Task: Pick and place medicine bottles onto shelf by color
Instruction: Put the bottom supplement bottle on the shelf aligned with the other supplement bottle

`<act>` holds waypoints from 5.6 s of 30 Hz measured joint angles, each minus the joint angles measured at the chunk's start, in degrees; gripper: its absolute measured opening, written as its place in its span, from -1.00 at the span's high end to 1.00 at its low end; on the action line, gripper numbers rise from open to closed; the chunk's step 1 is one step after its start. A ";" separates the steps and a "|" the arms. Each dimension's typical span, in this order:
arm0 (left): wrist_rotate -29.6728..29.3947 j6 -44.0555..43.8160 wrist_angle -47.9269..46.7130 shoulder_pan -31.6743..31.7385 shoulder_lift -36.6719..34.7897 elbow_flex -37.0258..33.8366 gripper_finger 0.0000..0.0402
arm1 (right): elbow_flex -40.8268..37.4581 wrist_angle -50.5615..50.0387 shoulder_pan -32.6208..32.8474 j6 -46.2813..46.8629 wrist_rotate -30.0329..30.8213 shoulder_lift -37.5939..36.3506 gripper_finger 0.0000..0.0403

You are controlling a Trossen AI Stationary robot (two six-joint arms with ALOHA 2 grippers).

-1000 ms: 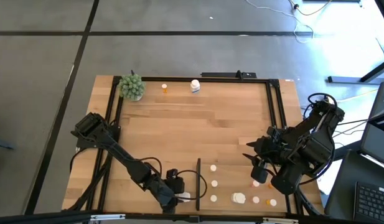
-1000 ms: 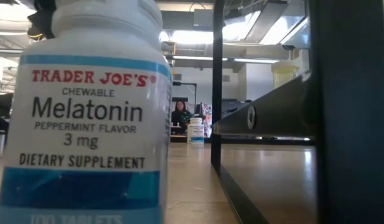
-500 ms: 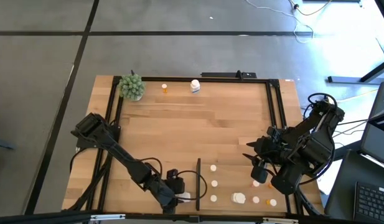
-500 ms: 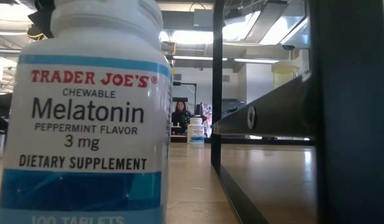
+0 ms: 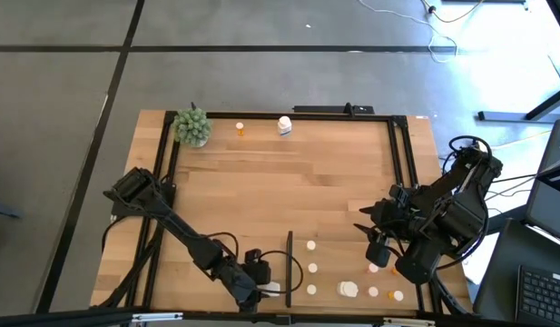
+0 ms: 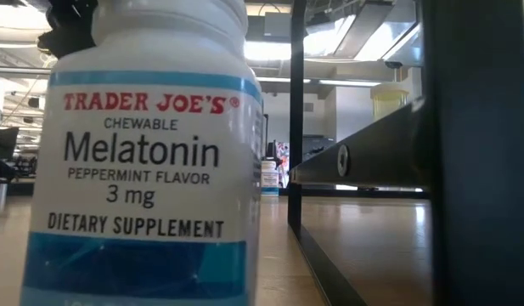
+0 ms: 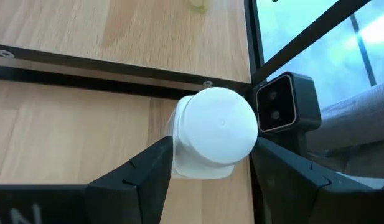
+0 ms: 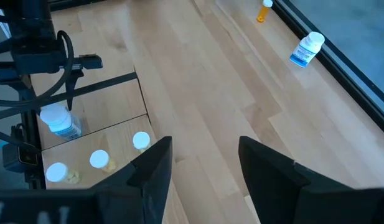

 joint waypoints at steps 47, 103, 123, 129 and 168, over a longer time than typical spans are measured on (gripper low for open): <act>5.24 -4.38 -6.01 0.66 -6.97 0.06 0.40 | 0.02 0.22 0.00 -0.41 -0.64 -0.02 0.06; 3.80 -44.07 -45.15 0.61 -5.55 20.39 0.30 | 0.02 6.92 0.00 -7.23 -8.62 0.00 0.07; 9.55 -28.27 -29.30 3.06 3.26 20.39 -0.34 | 0.02 8.22 -0.02 -7.25 -8.62 0.02 0.06; 7.78 -24.96 -28.65 3.76 3.77 20.44 -0.34 | 0.02 8.28 -0.01 -7.25 -8.60 0.02 0.06; 7.11 -22.32 -24.93 4.24 8.61 20.44 -0.34 | 0.02 10.86 0.00 -7.25 -8.60 0.02 0.07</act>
